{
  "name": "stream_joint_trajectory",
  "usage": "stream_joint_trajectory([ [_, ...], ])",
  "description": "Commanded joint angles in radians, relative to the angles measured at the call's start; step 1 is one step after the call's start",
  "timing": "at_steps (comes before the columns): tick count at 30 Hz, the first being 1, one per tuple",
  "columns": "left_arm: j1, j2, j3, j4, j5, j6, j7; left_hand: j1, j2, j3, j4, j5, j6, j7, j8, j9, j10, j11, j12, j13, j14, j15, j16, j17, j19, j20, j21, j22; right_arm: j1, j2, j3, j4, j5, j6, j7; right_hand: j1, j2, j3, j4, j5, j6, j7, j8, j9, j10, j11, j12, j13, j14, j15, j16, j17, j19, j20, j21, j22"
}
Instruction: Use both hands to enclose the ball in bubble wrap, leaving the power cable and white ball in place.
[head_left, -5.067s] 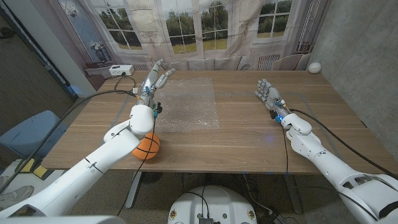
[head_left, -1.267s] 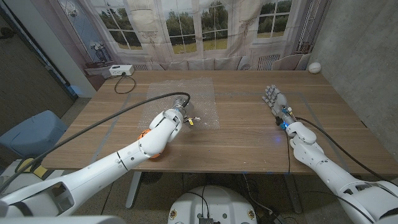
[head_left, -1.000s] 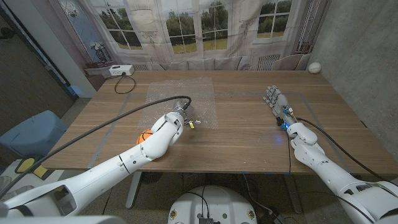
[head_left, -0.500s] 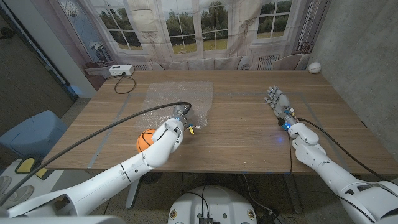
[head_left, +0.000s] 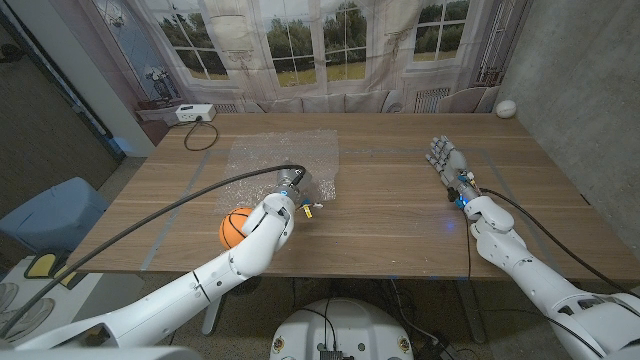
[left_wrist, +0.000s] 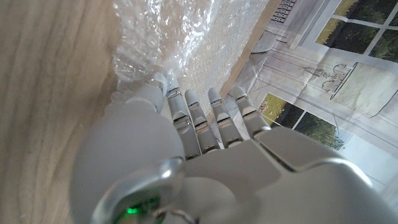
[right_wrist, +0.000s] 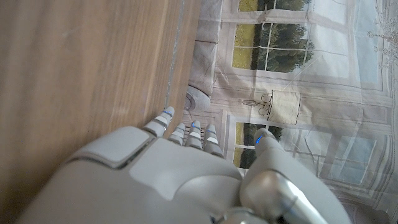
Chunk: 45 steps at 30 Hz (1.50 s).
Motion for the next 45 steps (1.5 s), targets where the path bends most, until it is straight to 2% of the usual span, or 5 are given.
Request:
stream_joint_trajectory([
  [1,0.015,0.027,-0.107,-0.195,0.007,-0.061,-0.183,-0.001,0.016,0.003,0.006,-0.007,0.0,-0.001,0.007,0.012,-0.008,-0.003,-0.003,0.006,-0.013,-0.089,-0.006,0.0,-0.012,-0.004,0.001,0.003,-0.033,-0.015,0.001,-0.062,0.001,-0.013,-0.016,-0.004,0.001,0.002,-0.003,0.007,0.008,0.0,0.006,0.003,0.006,-0.001,0.003,0.003,0.0,0.002,0.001,0.005,0.005,-0.002,0.009,0.005],
  [15,0.043,0.078,-0.239,-0.428,-0.012,-0.235,-0.434,-0.009,0.016,-0.003,0.011,-0.015,0.004,-0.022,0.03,0.037,-0.013,-0.01,-0.011,0.009,-0.031,-0.097,-0.021,-0.004,-0.026,-0.019,0.0,0.003,-0.059,-0.016,-0.003,-0.105,0.001,-0.007,-0.023,-0.005,0.002,0.002,-0.003,0.007,0.007,0.0,0.006,0.003,0.006,-0.001,0.002,0.003,-0.001,0.001,0.0,0.006,0.005,-0.003,0.009,0.005],
  [24,0.029,0.09,-0.263,-0.535,0.124,-0.382,-0.592,-0.035,0.025,-0.009,0.034,0.002,-0.035,-0.045,0.041,0.066,-0.033,-0.007,-0.025,0.014,-0.055,-0.095,-0.041,-0.004,-0.044,-0.009,-0.004,0.002,-0.075,-0.004,-0.001,-0.105,0.016,0.002,-0.016,-0.006,0.002,0.002,-0.003,0.007,0.006,0.0,0.006,0.003,0.006,-0.001,0.002,0.003,0.0,0.0,0.0,0.006,0.006,-0.005,0.008,0.005],
  [37,0.035,0.019,-0.271,-0.625,0.072,-0.504,-0.687,-0.047,0.014,-0.021,0.043,0.025,-0.034,-0.06,0.067,0.093,-0.032,-0.01,-0.029,0.02,-0.063,-0.105,-0.052,-0.003,-0.05,-0.017,-0.004,0.0,-0.112,0.004,0.012,-0.133,0.021,0.038,-0.037,-0.008,0.002,0.001,-0.002,0.007,0.006,0.0,0.006,0.003,0.006,0.0,0.001,0.003,0.002,0.001,0.0,0.006,0.006,-0.005,0.008,0.005],
  [45,0.066,-0.022,-0.281,-0.681,-0.008,-0.527,-0.721,-0.049,0.011,-0.024,0.044,0.031,-0.031,-0.062,0.076,0.101,-0.027,-0.01,-0.028,0.021,-0.059,-0.107,-0.053,-0.004,-0.046,-0.02,-0.002,-0.001,-0.109,0.031,0.016,-0.103,0.028,0.079,-0.027,-0.008,0.002,0.001,-0.003,0.007,0.004,0.001,0.005,0.003,0.005,-0.002,0.001,0.003,0.005,0.001,0.001,0.006,0.007,-0.004,0.008,0.005],
])
